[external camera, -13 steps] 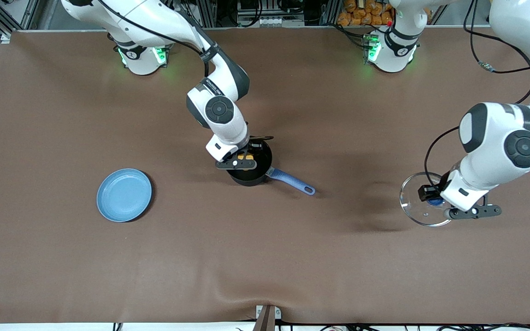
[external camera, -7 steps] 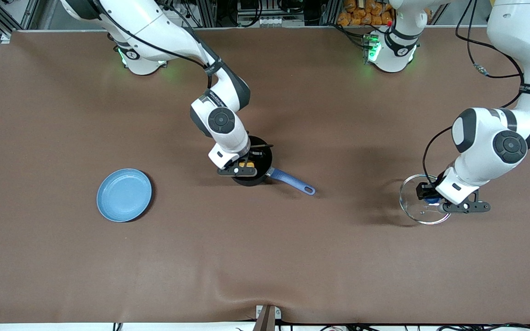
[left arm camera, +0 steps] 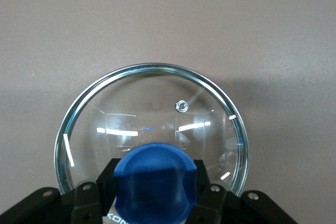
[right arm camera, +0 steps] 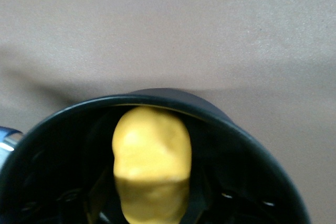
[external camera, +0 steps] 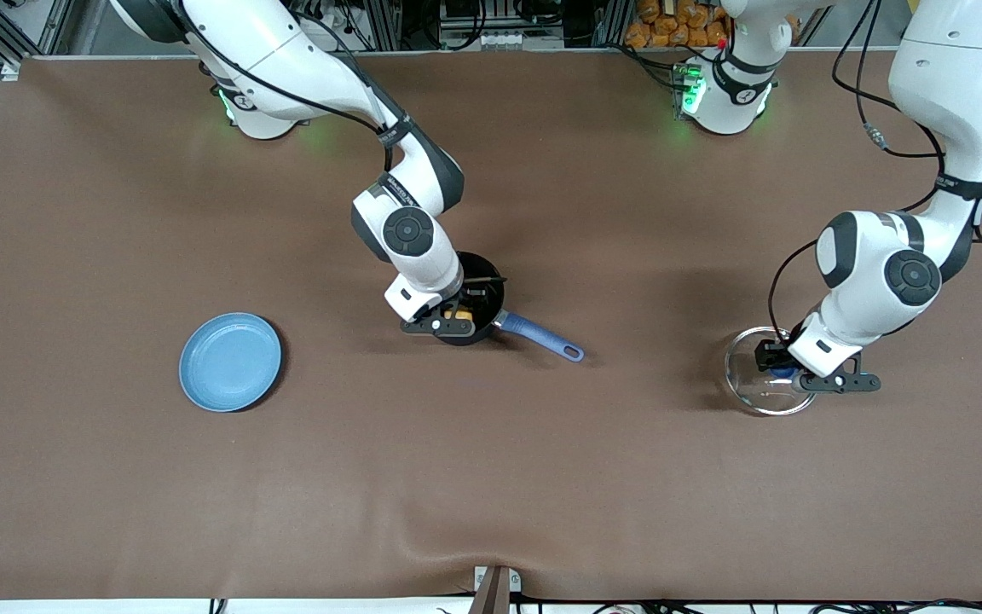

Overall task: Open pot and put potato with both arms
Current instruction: 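Lower the potato into the pot with the right gripper while the left lowers the lid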

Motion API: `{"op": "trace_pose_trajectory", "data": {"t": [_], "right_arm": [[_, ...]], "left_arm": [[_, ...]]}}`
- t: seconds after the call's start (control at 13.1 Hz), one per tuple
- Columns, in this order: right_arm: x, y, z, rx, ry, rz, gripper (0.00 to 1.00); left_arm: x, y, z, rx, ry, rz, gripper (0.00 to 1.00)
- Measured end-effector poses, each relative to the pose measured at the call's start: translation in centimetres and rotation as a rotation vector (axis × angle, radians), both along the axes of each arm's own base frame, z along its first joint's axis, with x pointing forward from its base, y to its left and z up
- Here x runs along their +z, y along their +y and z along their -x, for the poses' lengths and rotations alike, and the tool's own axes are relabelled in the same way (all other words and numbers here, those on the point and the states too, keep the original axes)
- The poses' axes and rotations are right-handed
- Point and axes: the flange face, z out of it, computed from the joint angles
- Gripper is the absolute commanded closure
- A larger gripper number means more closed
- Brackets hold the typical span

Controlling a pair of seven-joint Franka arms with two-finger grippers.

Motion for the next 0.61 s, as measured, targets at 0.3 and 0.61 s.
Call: {"op": "trace_pose_trajectory", "data": {"t": [0.3,0.61], "right_arm": [[1.1,0.2,-0.3,0.004,0.018,0.015,0.03],[7.7,-0.5,-1.0,0.0,0.012,0.026,0.0]], "left_arm": [[-0.8,-0.5,0.3,-0.007,0.015,0.005,0.89],[-0.7,-1.5,0.4,-0.023,0.013,0.013,0.0]]}}
